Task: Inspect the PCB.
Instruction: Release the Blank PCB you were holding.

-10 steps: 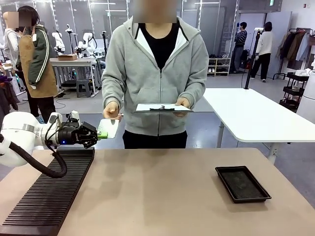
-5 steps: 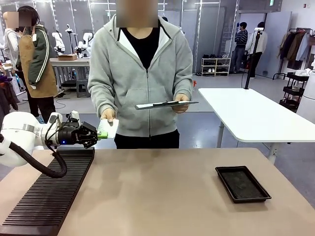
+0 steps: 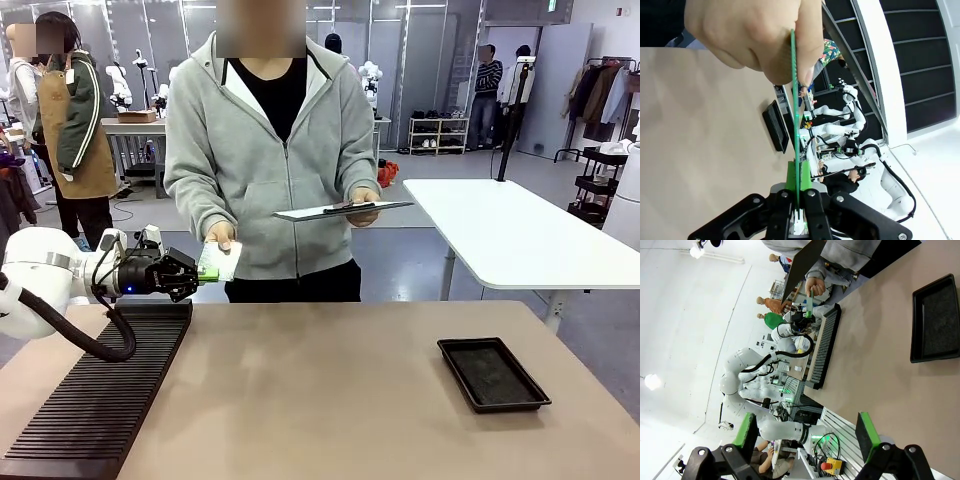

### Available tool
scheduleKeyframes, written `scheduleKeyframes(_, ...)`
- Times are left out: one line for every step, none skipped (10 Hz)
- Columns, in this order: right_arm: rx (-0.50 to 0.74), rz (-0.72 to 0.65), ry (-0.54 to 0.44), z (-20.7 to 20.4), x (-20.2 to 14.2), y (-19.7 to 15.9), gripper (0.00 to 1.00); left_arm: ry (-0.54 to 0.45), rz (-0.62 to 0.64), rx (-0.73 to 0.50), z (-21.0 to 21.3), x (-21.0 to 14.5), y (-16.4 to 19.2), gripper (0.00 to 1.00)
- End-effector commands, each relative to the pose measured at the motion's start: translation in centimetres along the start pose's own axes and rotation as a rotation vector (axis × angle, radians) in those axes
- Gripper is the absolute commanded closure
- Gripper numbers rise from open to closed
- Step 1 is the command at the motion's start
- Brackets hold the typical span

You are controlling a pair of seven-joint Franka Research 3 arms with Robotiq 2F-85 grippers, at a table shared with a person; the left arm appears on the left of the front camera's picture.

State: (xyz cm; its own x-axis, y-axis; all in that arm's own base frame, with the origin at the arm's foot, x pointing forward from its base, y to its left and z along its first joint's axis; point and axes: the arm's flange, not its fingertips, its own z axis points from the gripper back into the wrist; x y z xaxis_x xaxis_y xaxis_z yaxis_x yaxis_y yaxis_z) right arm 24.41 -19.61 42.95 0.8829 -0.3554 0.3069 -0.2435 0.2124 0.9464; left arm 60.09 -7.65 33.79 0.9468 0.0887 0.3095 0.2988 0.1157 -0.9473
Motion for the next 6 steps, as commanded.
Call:
scheduleKeyframes(0.007, 0.01, -0.003, 0.1, 0.09, 0.2, 0.0, -0.001, -0.003, 0.013, -0.04, 0.0, 0.1, 0.97)
scheduleKeyframes(0.007, 0.01, -0.003, 0.1, 0.09, 0.2, 0.0, -0.001, -0.003, 0.013, -0.04, 0.0, 0.1, 0.97)
scheduleKeyframes(0.007, 0.01, -0.003, 0.1, 0.09, 0.2, 0.0, -0.001, -0.003, 0.013, -0.04, 0.0, 0.1, 0.97)
scheduleKeyframes(0.007, 0.01, -0.003, 0.1, 0.09, 0.2, 0.0, -0.001, -0.003, 0.013, -0.04, 0.0, 0.1, 0.97)
scheduleKeyframes(0.007, 0.01, -0.003, 0.1, 0.09, 0.2, 0.0, -0.001, -0.003, 0.013, -0.04, 0.0, 0.1, 0.97)
scheduleKeyframes(0.007, 0.01, -0.003, 0.1, 0.09, 0.2, 0.0, -0.001, -0.003, 0.013, -0.04, 0.0, 0.1, 0.97)
